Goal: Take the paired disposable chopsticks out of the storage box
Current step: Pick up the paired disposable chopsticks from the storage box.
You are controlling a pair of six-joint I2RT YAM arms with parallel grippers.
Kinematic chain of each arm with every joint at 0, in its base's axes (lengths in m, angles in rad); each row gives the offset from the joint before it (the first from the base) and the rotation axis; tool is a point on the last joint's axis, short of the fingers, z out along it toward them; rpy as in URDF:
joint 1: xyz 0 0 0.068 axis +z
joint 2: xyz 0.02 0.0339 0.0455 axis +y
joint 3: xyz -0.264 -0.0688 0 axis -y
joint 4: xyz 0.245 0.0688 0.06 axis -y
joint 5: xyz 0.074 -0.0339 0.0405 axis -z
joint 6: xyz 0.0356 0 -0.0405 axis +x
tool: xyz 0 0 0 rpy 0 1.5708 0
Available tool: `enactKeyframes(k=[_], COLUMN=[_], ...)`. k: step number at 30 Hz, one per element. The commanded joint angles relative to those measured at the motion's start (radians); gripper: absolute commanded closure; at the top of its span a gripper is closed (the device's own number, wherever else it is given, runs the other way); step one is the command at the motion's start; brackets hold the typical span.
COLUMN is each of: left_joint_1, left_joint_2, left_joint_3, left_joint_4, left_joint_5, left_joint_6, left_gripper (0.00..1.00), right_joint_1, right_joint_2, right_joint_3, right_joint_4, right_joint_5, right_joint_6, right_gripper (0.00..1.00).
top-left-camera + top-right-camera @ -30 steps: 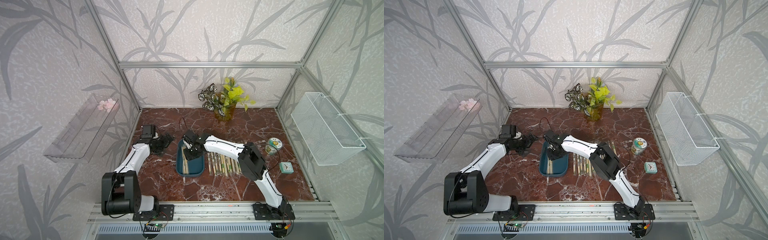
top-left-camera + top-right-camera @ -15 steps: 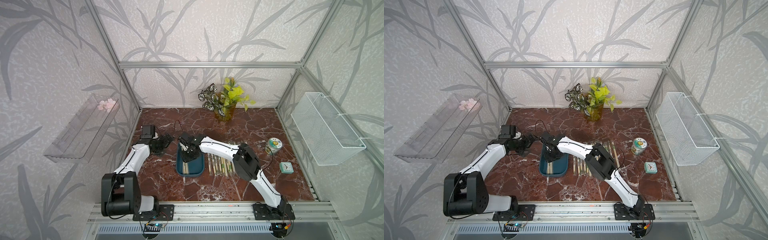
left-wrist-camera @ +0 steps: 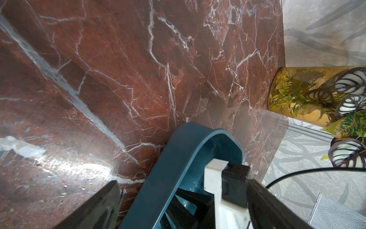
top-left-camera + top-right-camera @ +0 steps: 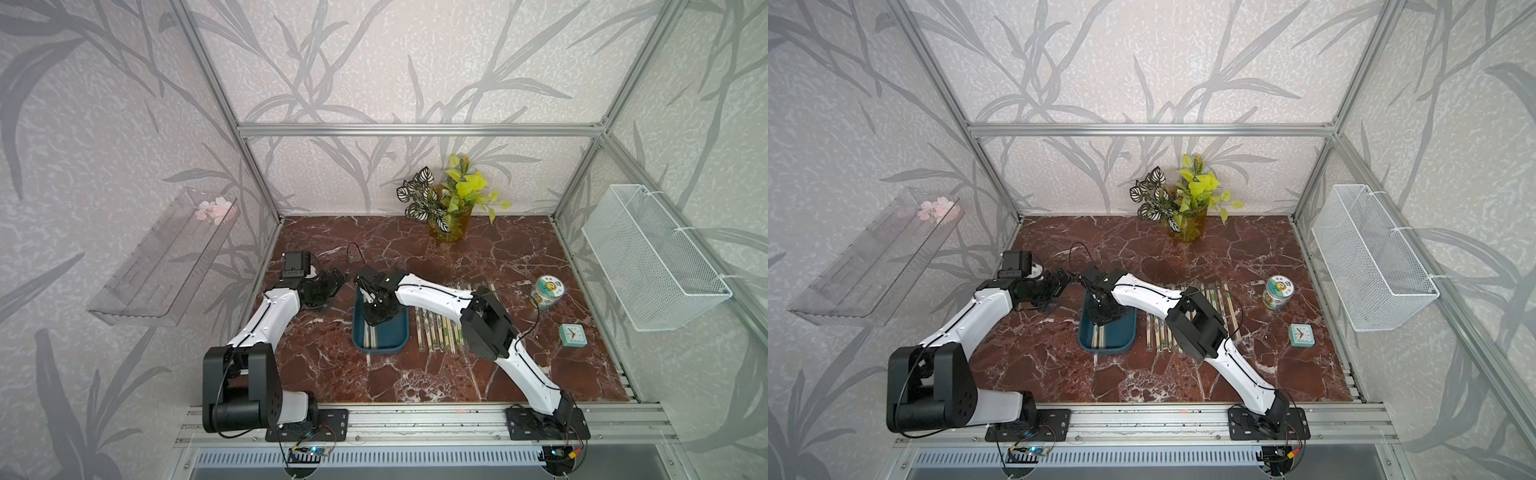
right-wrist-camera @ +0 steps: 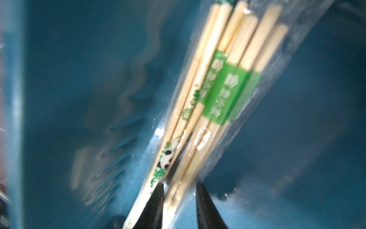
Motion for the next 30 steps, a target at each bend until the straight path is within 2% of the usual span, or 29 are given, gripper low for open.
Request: enactKeyframes(k=[1,5,12,24,30], left_joint_1=[0.008,0.008,0.01,0.01,0.009], left_joint_2=[-0.017,-0.016,-0.018,-0.023,-0.022], left_joint_3=[-0.008,-0.009,-0.01,0.002,0.007], left_joint_4=[0.011,0.013,0.016,0.021,0.028], left_joint_5=[0.012,0.014,0.022,0.044,0.062], left_joint_6=[0.021,0.021,0.023,0.027,0.03], left_gripper=[0.0,0.0,0.0,0.0,0.0], right_joint_1=[0.005,0.005,-0.001,-0.066,-0.105], right_joint_2=[0.033,0.034,0.001,-0.215,-0.291], right_joint_3=[0.021,0.021,-0.001,-0.198,-0.286], right_joint_4=[-0.047,-0.046,-0.043,0.076,0.149], right_joint_5=[0.021,0.02,0.02,0.002,-0.034], right_joint_6=[0.003,0.011,0.021,0.075,0.102], right_gripper=[0.75,0.85,0.93,1.0,1.0])
